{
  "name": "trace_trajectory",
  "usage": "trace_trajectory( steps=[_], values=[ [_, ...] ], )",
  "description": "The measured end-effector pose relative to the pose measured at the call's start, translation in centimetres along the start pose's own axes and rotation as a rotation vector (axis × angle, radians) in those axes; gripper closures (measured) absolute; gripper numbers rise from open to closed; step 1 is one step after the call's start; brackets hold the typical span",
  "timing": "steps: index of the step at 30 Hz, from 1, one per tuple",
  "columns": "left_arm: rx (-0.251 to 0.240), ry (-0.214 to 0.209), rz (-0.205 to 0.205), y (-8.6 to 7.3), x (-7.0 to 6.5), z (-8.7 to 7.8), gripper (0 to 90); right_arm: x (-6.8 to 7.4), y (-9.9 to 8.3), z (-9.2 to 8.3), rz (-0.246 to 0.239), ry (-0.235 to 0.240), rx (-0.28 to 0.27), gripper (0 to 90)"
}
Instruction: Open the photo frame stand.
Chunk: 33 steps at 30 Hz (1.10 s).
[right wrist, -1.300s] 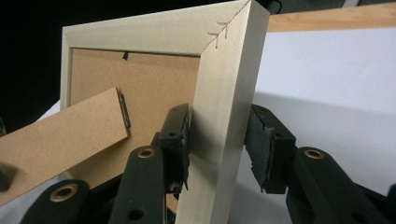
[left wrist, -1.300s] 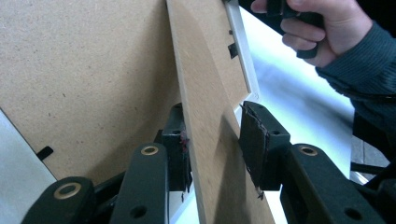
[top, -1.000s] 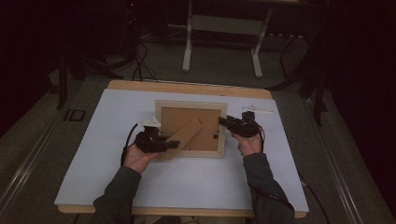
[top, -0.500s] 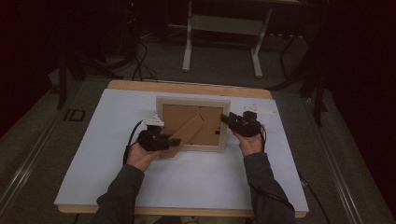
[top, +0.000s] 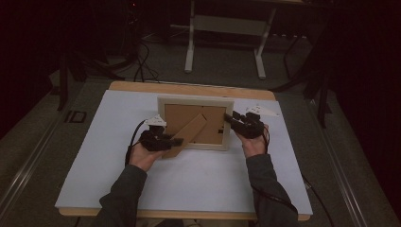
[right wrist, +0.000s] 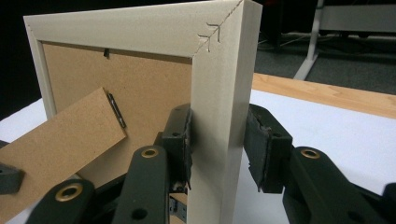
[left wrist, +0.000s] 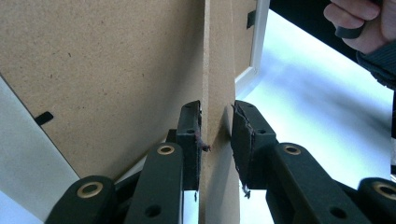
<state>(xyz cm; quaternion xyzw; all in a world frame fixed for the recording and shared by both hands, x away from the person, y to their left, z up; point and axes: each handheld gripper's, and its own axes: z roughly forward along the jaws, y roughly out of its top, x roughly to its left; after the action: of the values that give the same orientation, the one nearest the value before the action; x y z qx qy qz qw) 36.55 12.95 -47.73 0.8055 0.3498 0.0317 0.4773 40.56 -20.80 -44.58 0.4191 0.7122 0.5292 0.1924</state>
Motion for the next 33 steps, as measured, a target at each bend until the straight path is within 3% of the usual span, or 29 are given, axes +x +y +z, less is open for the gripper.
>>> trace_trajectory(
  steps=[11, 33],
  values=[
    [0.026, 0.008, 0.015, -0.5, -0.5, 0.2, 73.9, 0.1, -1.3, -1.0, -0.011, 0.005, -0.023, 62.9],
    [0.026, 0.006, 0.032, -1.9, -1.5, -0.3, 73.5, 2.2, -2.5, -3.1, -0.071, -0.015, -0.056, 62.9]
  ],
)
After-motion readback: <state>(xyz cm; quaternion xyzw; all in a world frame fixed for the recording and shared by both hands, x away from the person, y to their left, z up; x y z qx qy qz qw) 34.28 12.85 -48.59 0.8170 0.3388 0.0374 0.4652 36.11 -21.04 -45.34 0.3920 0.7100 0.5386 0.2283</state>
